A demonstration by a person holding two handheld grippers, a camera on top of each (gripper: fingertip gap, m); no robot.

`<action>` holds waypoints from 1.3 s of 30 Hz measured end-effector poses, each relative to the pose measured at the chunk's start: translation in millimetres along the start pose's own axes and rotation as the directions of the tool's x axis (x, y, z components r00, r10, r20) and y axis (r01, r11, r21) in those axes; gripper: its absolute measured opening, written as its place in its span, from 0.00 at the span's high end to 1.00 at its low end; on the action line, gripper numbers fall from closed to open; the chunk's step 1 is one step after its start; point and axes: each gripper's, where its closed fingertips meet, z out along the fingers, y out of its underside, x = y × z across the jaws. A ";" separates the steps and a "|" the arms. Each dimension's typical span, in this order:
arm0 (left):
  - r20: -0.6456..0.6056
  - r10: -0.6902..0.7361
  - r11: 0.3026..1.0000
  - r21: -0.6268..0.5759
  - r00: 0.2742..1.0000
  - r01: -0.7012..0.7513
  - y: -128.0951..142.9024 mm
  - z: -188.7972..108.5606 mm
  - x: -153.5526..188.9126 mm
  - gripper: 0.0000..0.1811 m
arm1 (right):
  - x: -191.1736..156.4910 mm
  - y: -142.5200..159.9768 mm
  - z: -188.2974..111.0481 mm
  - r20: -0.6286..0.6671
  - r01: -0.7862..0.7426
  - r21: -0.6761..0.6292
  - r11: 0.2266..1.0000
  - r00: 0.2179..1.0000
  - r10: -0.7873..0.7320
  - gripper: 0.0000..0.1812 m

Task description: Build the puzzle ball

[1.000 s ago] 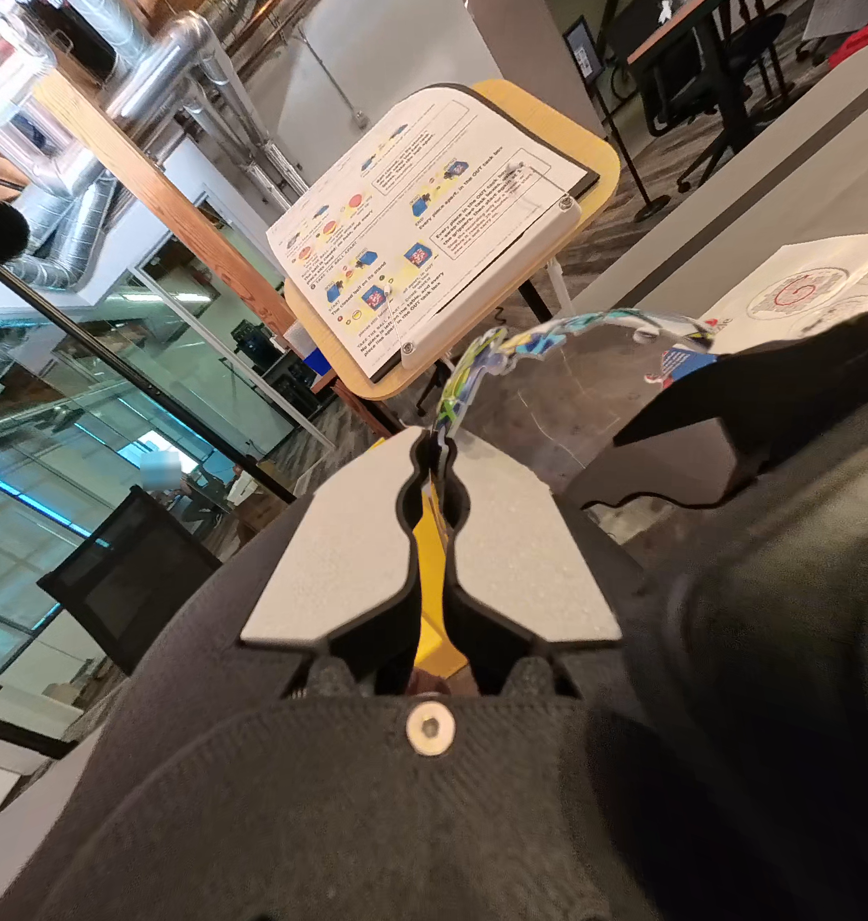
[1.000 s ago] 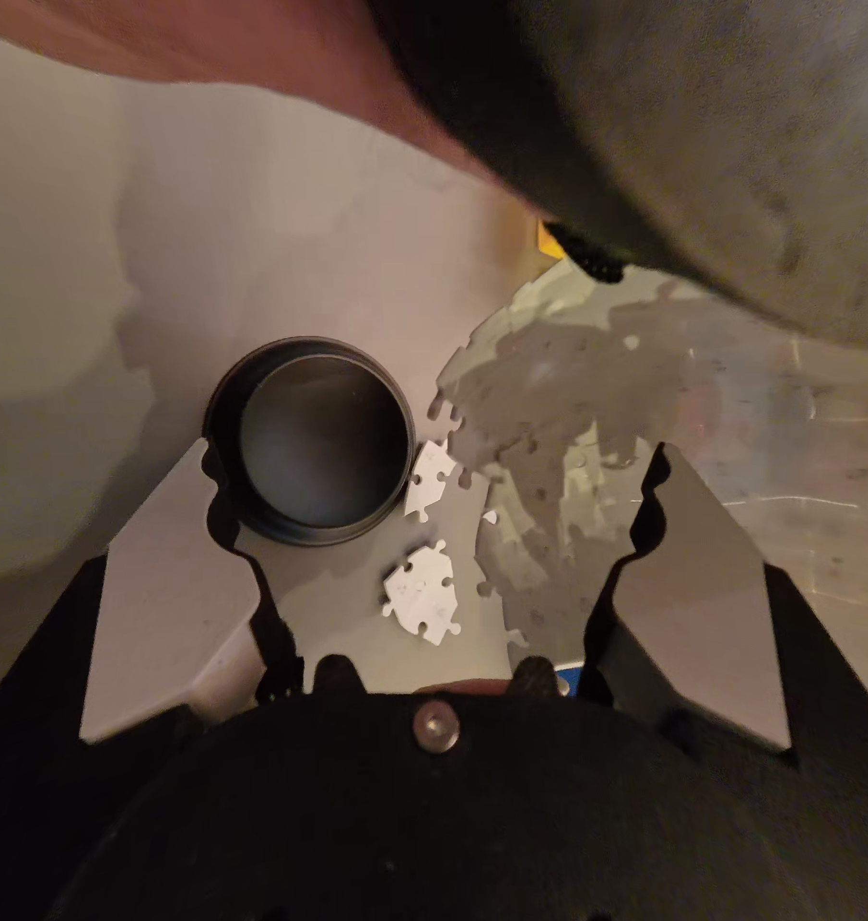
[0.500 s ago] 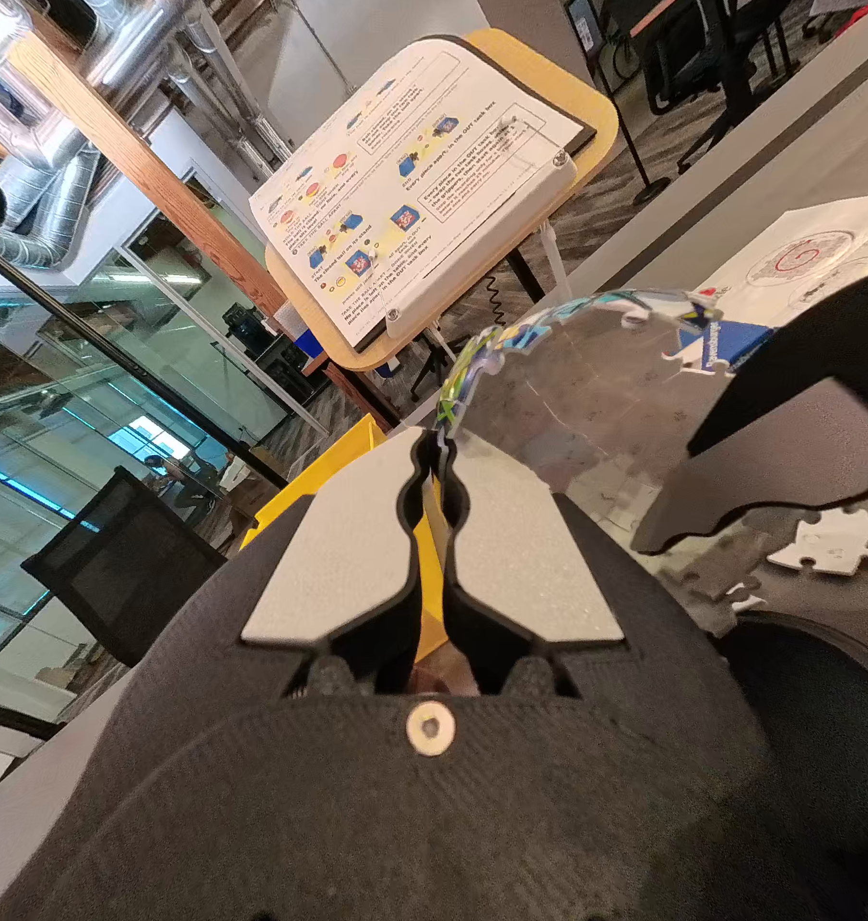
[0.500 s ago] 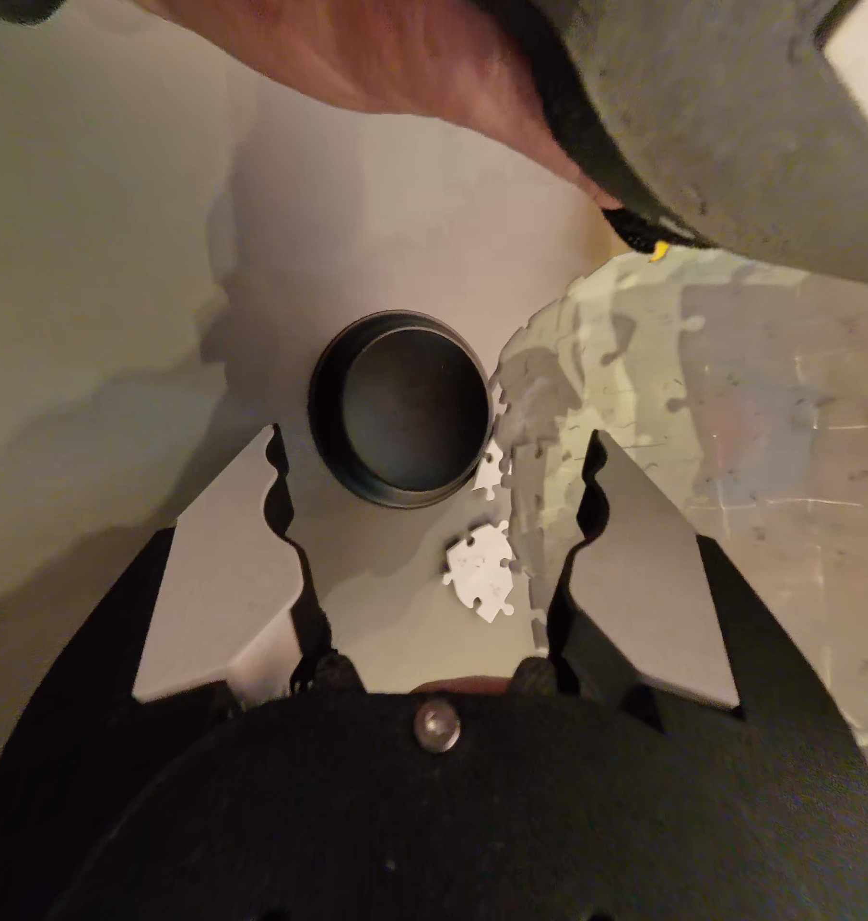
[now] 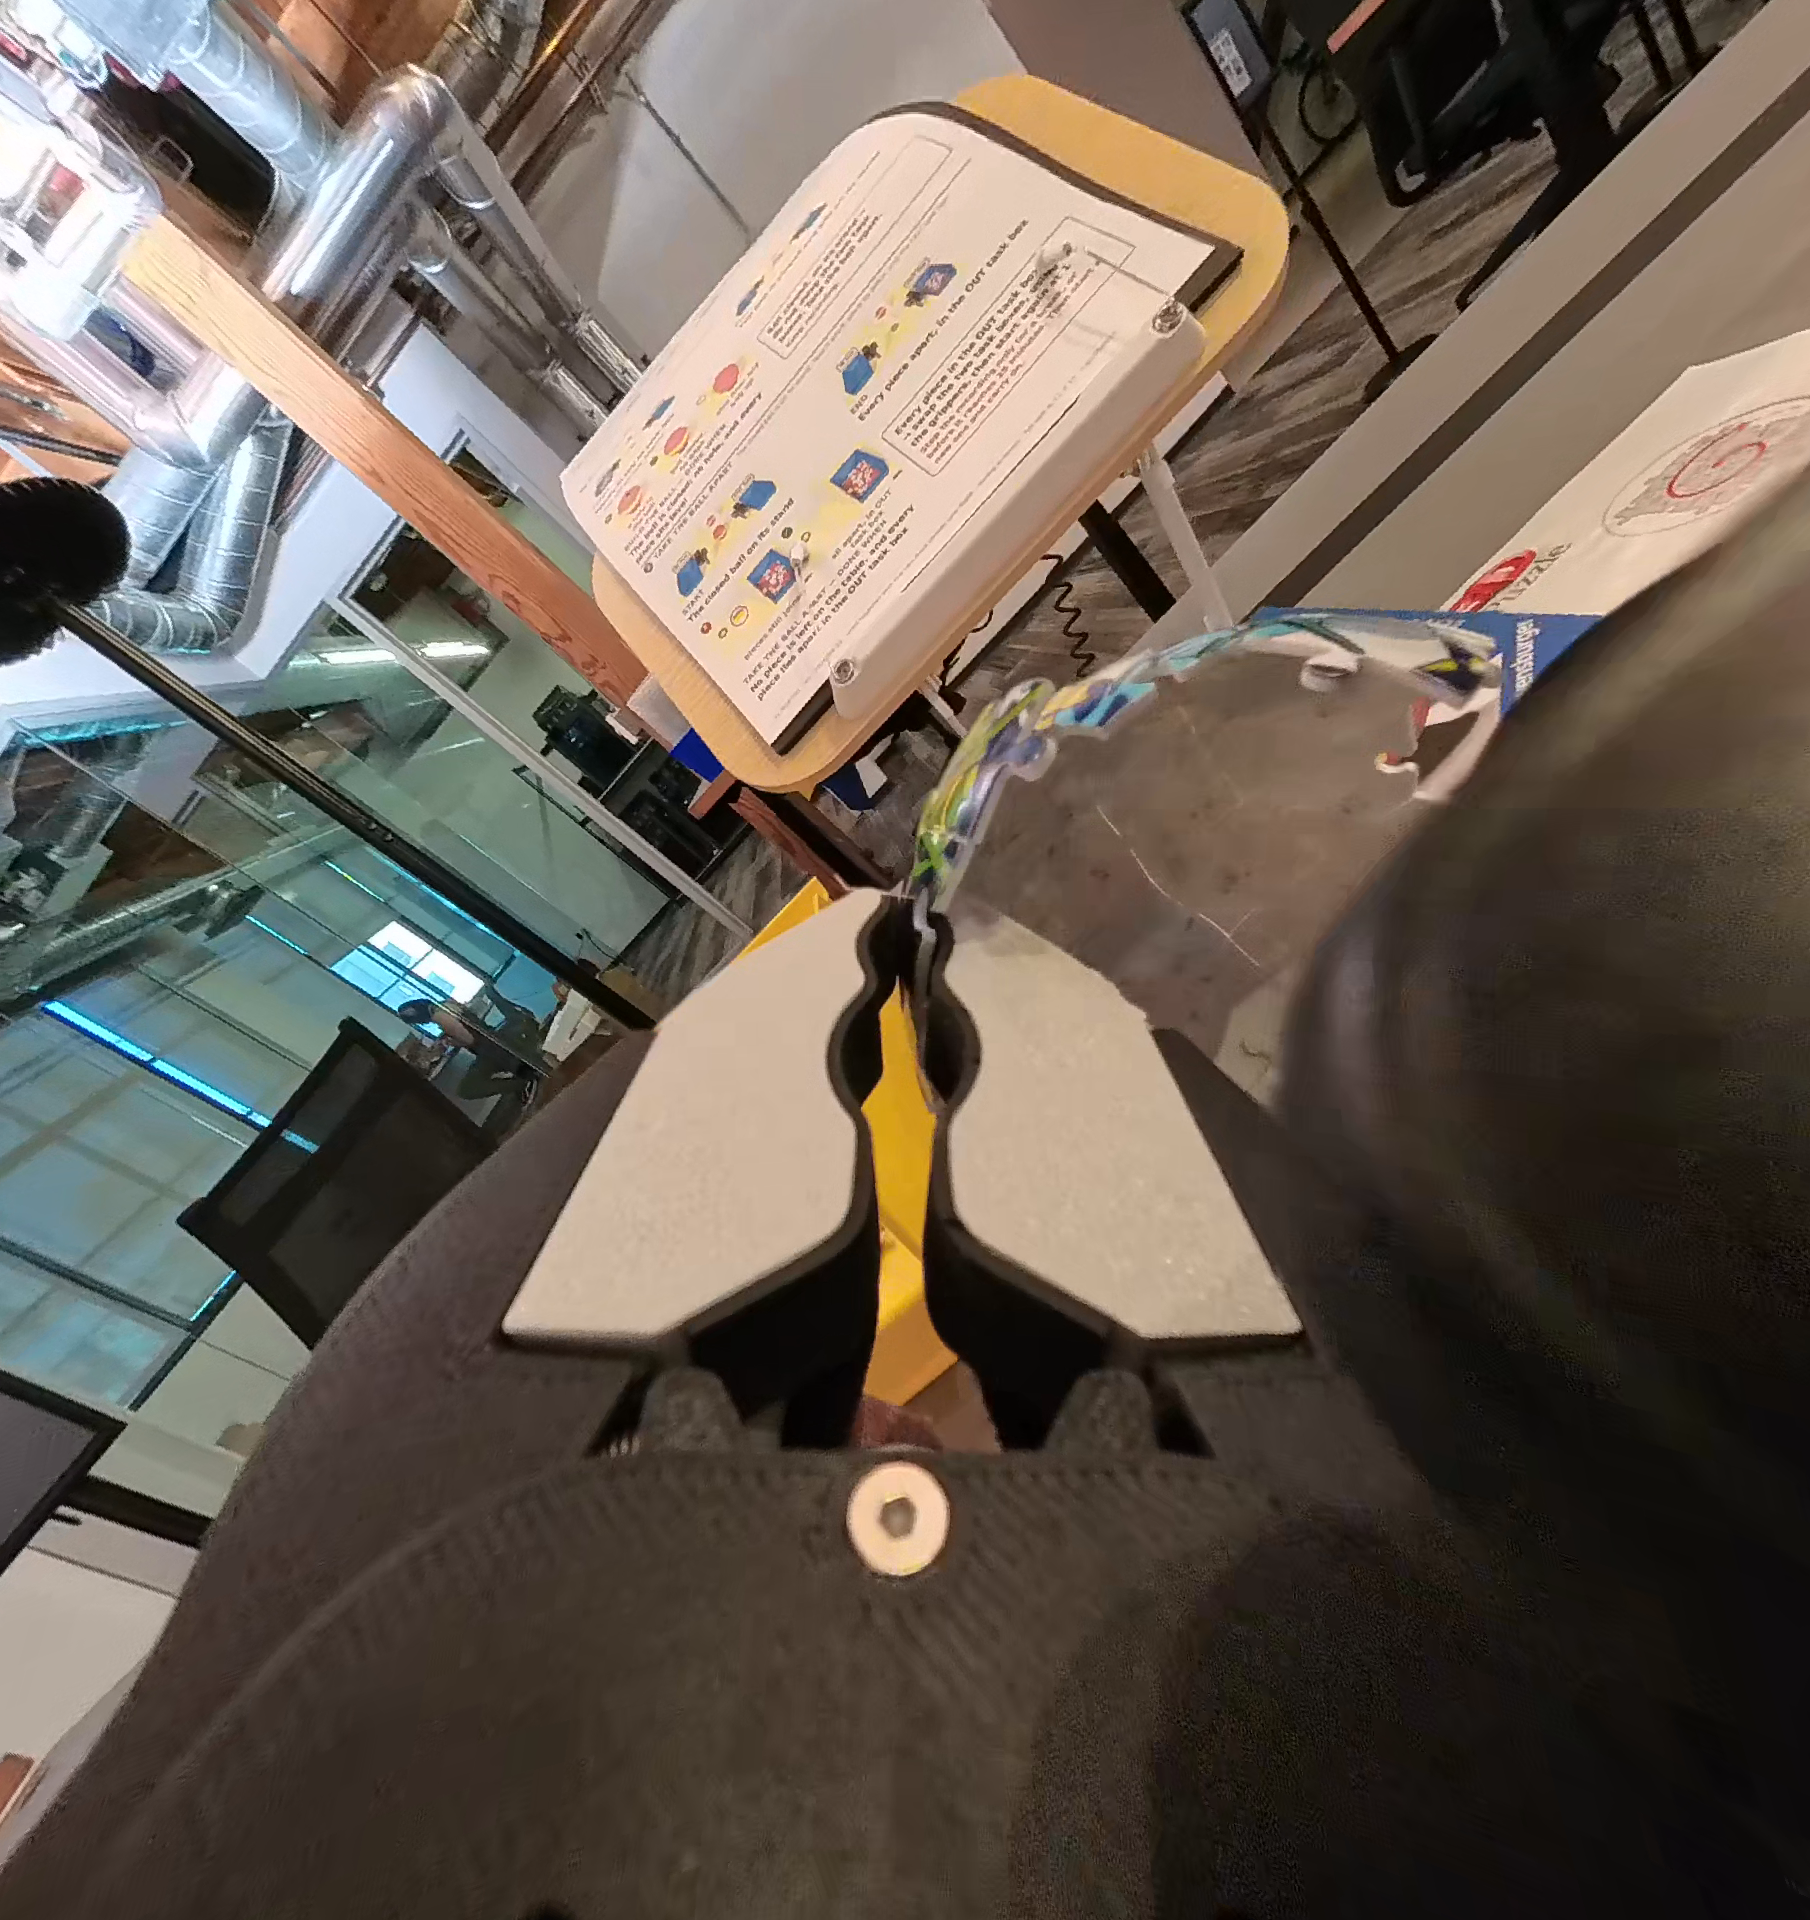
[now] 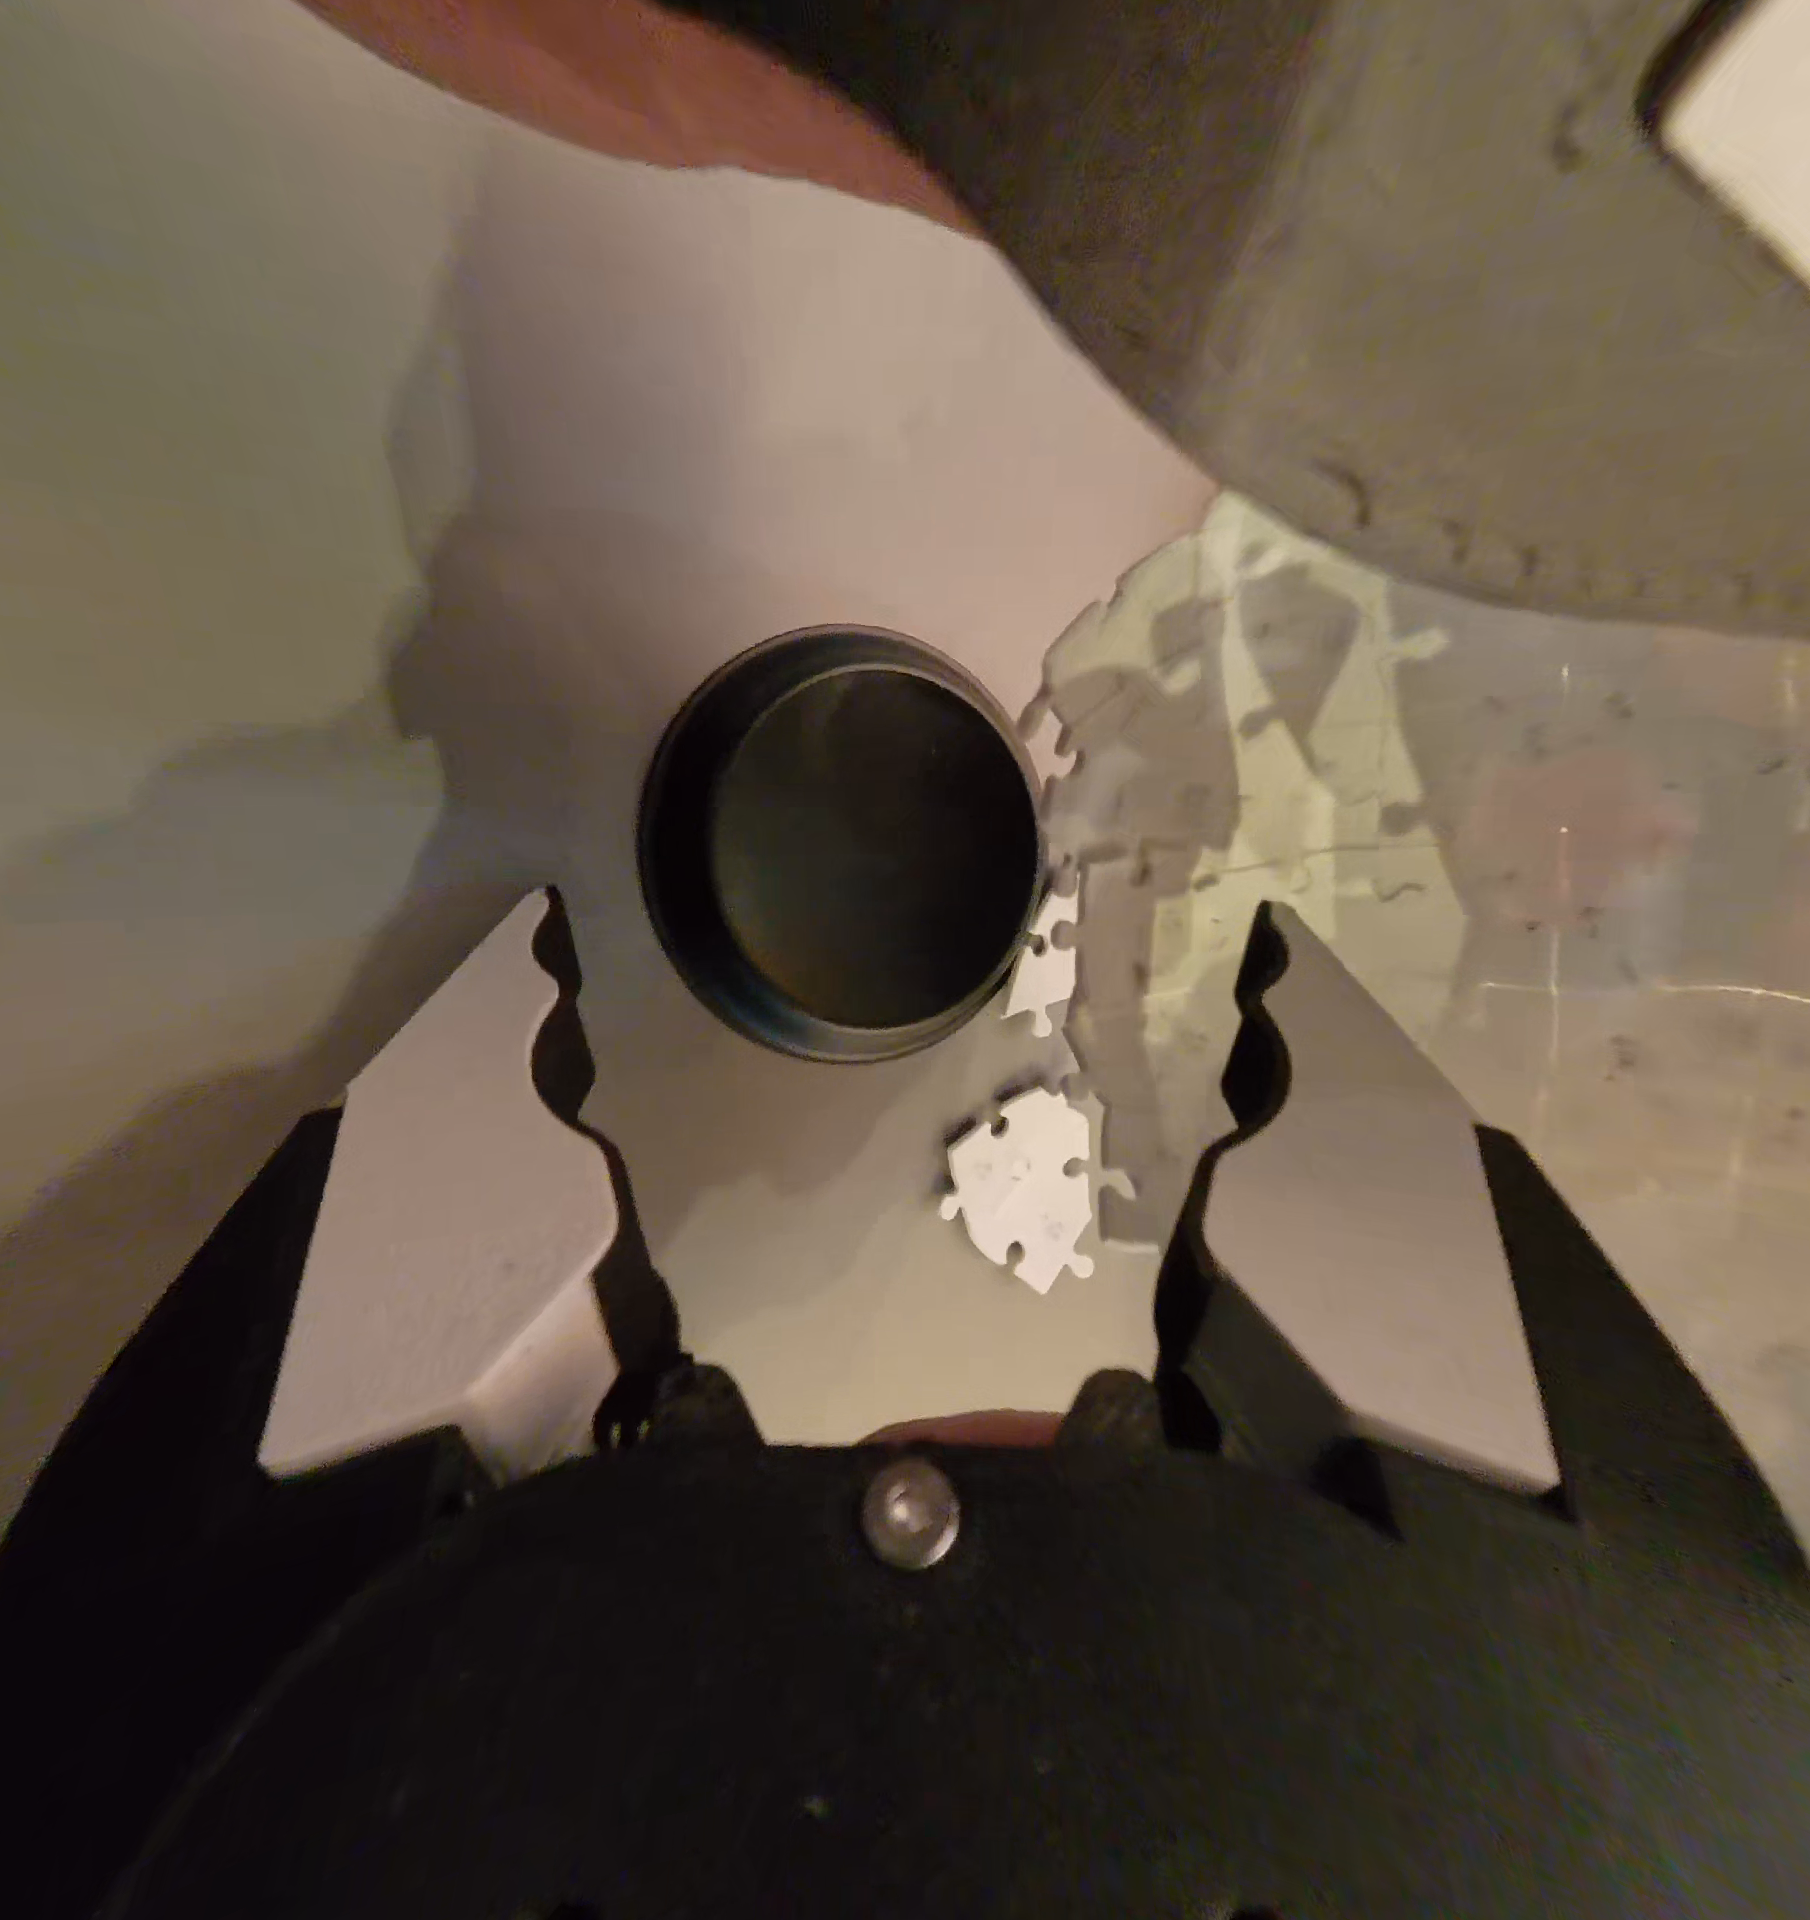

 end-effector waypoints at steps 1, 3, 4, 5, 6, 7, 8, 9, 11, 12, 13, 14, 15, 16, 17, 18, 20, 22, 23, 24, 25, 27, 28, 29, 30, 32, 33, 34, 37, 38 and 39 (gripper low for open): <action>0.003 -0.003 1.000 -0.001 1.000 0.003 0.2 -0.2 -1.1 0.99 | 0.8 0.3 0.1 -0.001 0.009 -0.006 1.000 1.000 -0.009 0.32; 0.006 -0.001 1.000 0.000 1.000 0.001 1.4 -0.4 -2.9 0.99 | -8.1 0.7 0.8 0.067 -0.027 0.000 1.000 0.997 0.026 0.34; 0.006 -0.004 1.000 -0.004 1.000 0.004 2.6 -0.4 -3.1 0.98 | -11.5 1.2 1.1 0.095 -0.056 0.006 0.998 0.994 0.055 0.34; 0.009 -0.006 1.000 -0.008 1.000 0.006 4.3 -0.3 -3.4 0.98 | -12.7 1.4 0.9 0.099 -0.055 0.017 0.998 0.994 0.053 0.34; 0.008 -0.009 1.000 -0.009 1.000 0.009 5.5 -0.4 -2.9 0.98 | -13.9 0.4 -0.4 0.100 -0.053 0.032 0.998 0.994 0.049 0.34; 0.004 -0.015 1.000 -0.011 1.000 0.015 6.9 -0.2 -2.3 0.98 | -15.4 -0.9 -2.4 0.104 -0.062 0.045 0.997 0.993 0.057 0.35; -0.001 -0.025 1.000 -0.011 1.000 0.025 7.9 -0.2 -1.6 0.98 | -18.1 -1.2 -4.2 0.115 -0.059 0.054 0.997 0.992 0.052 0.37; -0.002 -0.026 1.000 -0.012 1.000 0.026 8.4 -0.3 -1.3 0.98 | -20.3 -1.4 -6.5 0.118 -0.038 0.065 0.997 0.993 0.030 0.44; 0.009 -0.022 1.000 -0.015 1.000 0.022 10.0 -0.2 -2.9 0.98 | -21.5 -1.7 -10.2 0.115 -0.030 0.080 0.996 0.993 0.021 0.43; 0.007 -0.033 0.999 -0.014 0.999 0.033 10.7 0.0 -3.4 0.99 | -24.3 -0.9 -11.2 0.132 -0.039 0.080 0.996 0.991 0.028 0.42; 0.003 -0.044 0.999 -0.013 0.999 0.044 11.4 -0.1 -3.6 0.99 | -26.4 0.5 -11.6 0.142 -0.041 0.079 0.996 0.989 0.030 0.42; 0.004 -0.044 0.999 -0.016 0.999 0.044 12.1 -0.2 -3.8 0.98 | -26.8 1.4 -12.1 0.141 -0.036 0.082 0.996 0.990 0.024 0.42; 0.006 -0.042 0.999 -0.015 0.999 0.042 12.2 -0.6 -3.4 0.99 | -24.6 -0.4 -13.3 0.128 -0.034 0.097 0.995 0.991 0.021 0.41; 0.004 -0.040 0.999 -0.015 0.999 0.040 12.4 -0.8 -2.8 0.99 | -20.3 -2.6 -14.7 0.115 -0.048 0.109 0.993 0.993 0.036 0.38; 0.005 -0.037 0.999 -0.015 0.999 0.037 12.2 -0.9 -2.5 0.99 | -15.5 -3.3 -14.5 0.106 -0.079 0.109 0.991 0.992 0.067 0.34; 0.006 -0.036 0.999 -0.012 0.999 0.036 11.2 -1.0 -2.4 0.99 | -11.4 -3.4 -12.6 0.100 -0.104 0.110 0.988 0.991 0.093 0.31; 0.004 -0.035 0.999 -0.006 0.999 0.035 8.6 -0.3 -1.9 0.99 | -10.9 -2.9 -7.0 0.101 -0.100 0.109 0.989 0.991 0.089 0.28; 0.003 -0.034 0.999 -0.002 0.999 0.034 7.2 0.4 -1.1 0.98 | -13.7 -3.3 -4.2 0.119 -0.094 0.104 0.990 0.990 0.081 0.28; 0.002 -0.034 0.999 -0.001 0.999 0.034 7.0 0.6 -0.5 0.98 | -14.9 -4.1 -3.4 0.133 -0.099 0.105 0.990 0.987 0.084 0.28; 0.001 -0.034 0.999 -0.002 0.999 0.034 7.1 0.9 0.2 0.98 | -15.4 -3.8 -2.4 0.141 -0.095 0.102 0.990 0.987 0.080 0.30; 0.000 -0.032 0.999 -0.001 0.999 0.032 7.2 1.2 0.8 0.98 | -16.7 -2.9 -1.8 0.147 -0.082 0.097 0.992 0.987 0.067 0.31; -0.003 -0.036 0.999 0.002 0.999 0.036 6.9 1.5 1.6 0.98 | -19.6 -3.4 -2.7 0.161 -0.081 0.106 0.991 0.985 0.063 0.31; -0.004 -0.035 0.999 0.003 0.999 0.035 6.5 1.6 2.0 0.98 | -21.2 -3.0 -3.3 0.169 -0.082 0.108 0.991 0.984 0.063 0.32; -0.004 -0.034 0.999 0.003 0.999 0.034 6.4 1.5 2.4 0.98 | -22.3 -1.9 -3.7 0.172 -0.076 0.104 0.992 0.983 0.057 0.33; -0.006 -0.038 0.999 0.003 0.999 0.039 6.5 1.4 3.0 0.98 | -23.4 -1.1 -4.3 0.174 -0.068 0.101 0.993 0.983 0.050 0.33; -0.009 -0.038 0.999 0.001 0.999 0.038 7.5 1.7 4.5 0.98 | -26.5 -0.6 -5.4 0.188 -0.056 0.100 0.993 0.982 0.036 0.34; -0.009 -0.038 0.999 0.001 0.999 0.038 7.9 1.8 4.9 0.98 | -27.4 -1.0 -6.3 0.189 -0.049 0.106 0.993 0.982 0.028 0.35; -0.012 -0.044 0.999 0.001 0.999 0.044 8.2 1.7 5.2 0.98 | -29.5 -1.4 -7.4 0.198 -0.044 0.111 0.993 0.980 0.021 0.35; -0.012 -0.039 0.999 0.001 0.999 0.039 8.2 1.4 5.7 0.98 | -35.2 -1.0 -10.1 0.220 -0.024 0.109 0.994 0.975 -0.001 0.37; -0.005 -0.041 0.999 -0.002 0.999 0.041 8.9 1.6 5.0 0.98 | -38.9 -2.0 -12.0 0.237 -0.015 0.115 0.993 0.972 -0.013 0.40; -0.002 -0.040 0.999 -0.003 0.999 0.040 9.6 2.2 4.4 0.98 | -41.5 -3.0 -13.4 0.247 -0.012 0.120 0.993 0.969 -0.018 0.41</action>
